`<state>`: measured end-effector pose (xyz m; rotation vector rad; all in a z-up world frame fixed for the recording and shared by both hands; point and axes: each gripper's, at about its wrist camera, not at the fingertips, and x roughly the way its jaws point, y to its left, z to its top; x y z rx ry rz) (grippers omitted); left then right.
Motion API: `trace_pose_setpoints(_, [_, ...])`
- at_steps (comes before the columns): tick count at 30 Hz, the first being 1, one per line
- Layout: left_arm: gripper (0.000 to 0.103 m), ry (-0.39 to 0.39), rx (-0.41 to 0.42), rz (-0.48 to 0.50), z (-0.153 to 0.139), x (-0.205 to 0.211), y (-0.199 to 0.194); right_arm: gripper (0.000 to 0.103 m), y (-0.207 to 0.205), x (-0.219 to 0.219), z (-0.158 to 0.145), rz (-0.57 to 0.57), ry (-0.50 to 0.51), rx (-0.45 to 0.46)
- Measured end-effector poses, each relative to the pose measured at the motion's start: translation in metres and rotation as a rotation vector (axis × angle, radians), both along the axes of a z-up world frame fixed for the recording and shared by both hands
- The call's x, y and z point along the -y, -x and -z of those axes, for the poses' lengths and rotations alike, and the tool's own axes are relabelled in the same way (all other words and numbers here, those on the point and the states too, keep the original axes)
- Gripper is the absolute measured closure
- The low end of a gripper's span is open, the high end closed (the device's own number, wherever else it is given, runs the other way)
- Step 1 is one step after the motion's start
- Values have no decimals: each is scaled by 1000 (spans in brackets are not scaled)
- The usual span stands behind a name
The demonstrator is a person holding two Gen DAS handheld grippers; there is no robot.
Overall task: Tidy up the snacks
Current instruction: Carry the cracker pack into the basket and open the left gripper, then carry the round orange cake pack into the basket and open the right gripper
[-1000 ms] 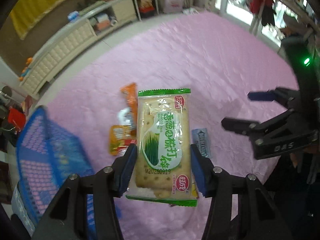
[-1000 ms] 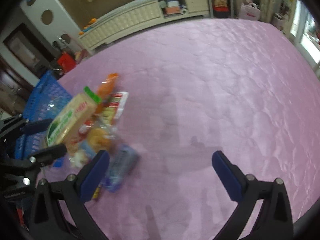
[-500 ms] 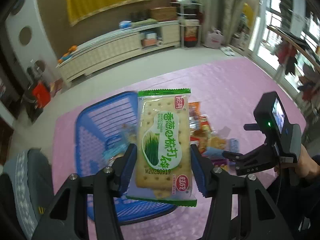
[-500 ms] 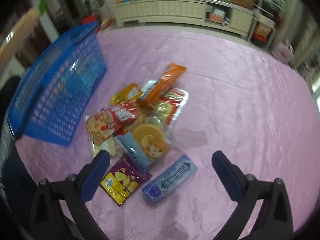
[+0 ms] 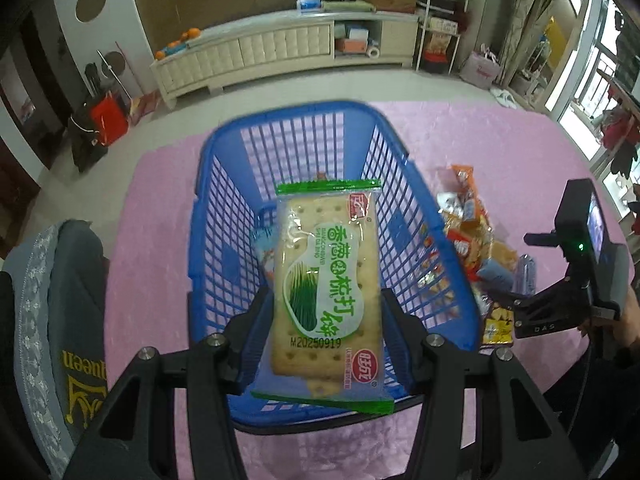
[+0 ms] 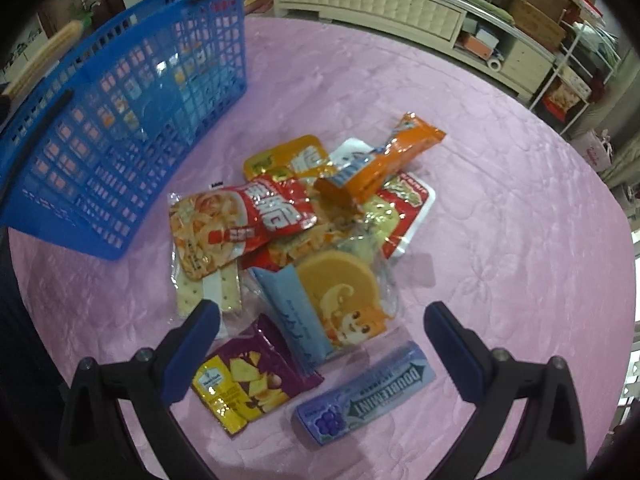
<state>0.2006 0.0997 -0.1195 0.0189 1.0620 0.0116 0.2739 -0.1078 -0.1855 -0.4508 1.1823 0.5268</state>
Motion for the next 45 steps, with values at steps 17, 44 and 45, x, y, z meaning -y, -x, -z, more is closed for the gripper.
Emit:
trace_pose_setpoints(17, [52,28,-68,9,30,2,-21,14,-38,8,25,-20,-23,-54])
trace_pose_setpoints(44, [35,37,1,25,7,19,-1,42,-3,36,-44,127,-175,22])
trace_pose_setpoints(45, [35,38,12,25,3,19,2,42,0,37,-51,136,-189,24])
